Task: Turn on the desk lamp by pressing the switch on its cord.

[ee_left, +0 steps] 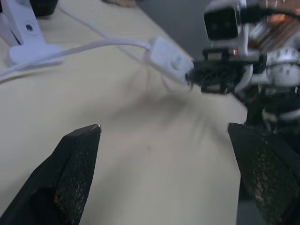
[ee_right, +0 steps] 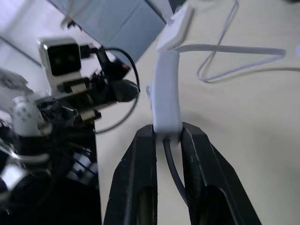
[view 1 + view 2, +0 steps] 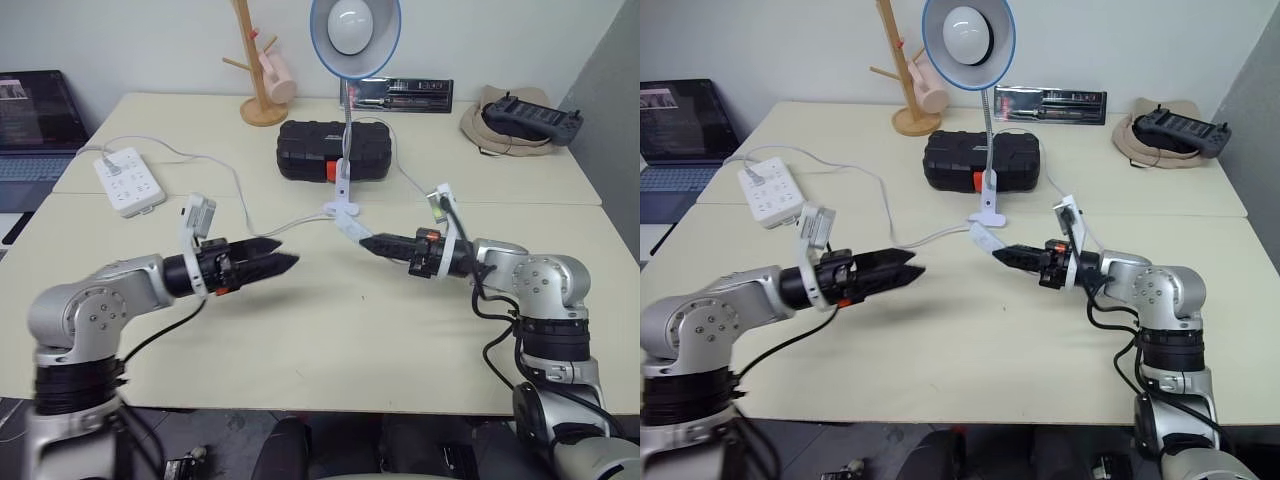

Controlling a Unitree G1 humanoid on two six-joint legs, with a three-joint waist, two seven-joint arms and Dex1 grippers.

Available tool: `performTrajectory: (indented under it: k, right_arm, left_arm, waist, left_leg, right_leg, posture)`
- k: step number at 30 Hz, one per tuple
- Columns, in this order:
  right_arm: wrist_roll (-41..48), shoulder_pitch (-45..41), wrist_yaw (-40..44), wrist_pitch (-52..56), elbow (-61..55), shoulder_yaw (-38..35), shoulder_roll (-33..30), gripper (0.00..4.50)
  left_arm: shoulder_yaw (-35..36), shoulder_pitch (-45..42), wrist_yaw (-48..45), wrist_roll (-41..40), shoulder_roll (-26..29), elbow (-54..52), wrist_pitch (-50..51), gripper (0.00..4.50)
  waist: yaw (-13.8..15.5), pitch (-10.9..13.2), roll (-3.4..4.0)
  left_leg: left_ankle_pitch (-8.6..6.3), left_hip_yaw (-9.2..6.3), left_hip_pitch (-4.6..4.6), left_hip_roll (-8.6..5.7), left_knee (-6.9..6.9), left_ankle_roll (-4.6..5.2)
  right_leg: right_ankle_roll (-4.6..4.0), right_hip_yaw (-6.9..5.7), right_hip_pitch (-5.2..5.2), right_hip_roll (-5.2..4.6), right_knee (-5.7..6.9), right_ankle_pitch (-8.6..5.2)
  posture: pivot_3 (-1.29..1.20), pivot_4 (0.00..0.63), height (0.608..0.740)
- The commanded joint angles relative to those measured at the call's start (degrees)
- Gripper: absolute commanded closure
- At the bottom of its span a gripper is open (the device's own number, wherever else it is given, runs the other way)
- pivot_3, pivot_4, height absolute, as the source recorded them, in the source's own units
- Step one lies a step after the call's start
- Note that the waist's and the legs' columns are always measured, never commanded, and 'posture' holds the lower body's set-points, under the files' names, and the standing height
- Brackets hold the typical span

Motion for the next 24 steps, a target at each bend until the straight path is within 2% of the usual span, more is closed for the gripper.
performTrajectory:
  k: [1,7,11,24]
  right_arm:
    - [7.04,-3.1,-5.96,4.78,0.25,-7.14,2.77,4.14]
    - [14.34,-5.75,-12.97,9.72,1.76,-13.79,4.8,4.14]
    - [18.59,-5.91,-16.14,11.64,1.6,-15.39,5.37,4.14]
    - [31.96,-5.13,-24.24,11.9,1.74,-14.62,4.2,4.14]
  left_arm:
    - [3.35,-1.67,14.15,-11.48,-9.02,-2.98,0.64,0.0]
    - [2.54,-1.5,26.22,-19.69,-16.84,-3.47,-2.56,0.0]
    - [2.11,-3.16,32.56,-25.58,-21.58,-1.74,-6.66,0.0]
    - [-2.8,-1.8,36.04,-33.37,-20.91,-0.95,-10.57,0.0]
  waist:
    - [-0.04,0.0,0.0]
    - [-0.15,-0.01,0.01]
    - [0.01,-0.01,0.01]
    - [-0.01,-0.01,0.01]
  left_leg:
    - [0.0,0.01,0.0,0.01,0.06,0.0]
    - [-0.01,0.09,-0.1,-0.04,0.34,0.01]
    - [-0.02,0.15,-0.13,-0.07,0.39,0.02]
    - [-0.02,0.43,-0.15,-0.07,0.42,0.03]
  right_leg:
    - [0.0,0.02,0.0,-0.01,0.01,0.0]
    - [0.0,0.1,0.0,0.02,0.04,0.0]
    - [0.0,0.13,0.01,0.01,0.03,0.01]
    - [0.01,0.15,0.01,0.04,0.01,0.01]
  posture:
    - [0.0,0.15,0.74]
    - [0.0,0.15,0.74]
    - [0.0,0.15,0.74]
    - [0.0,0.15,0.74]
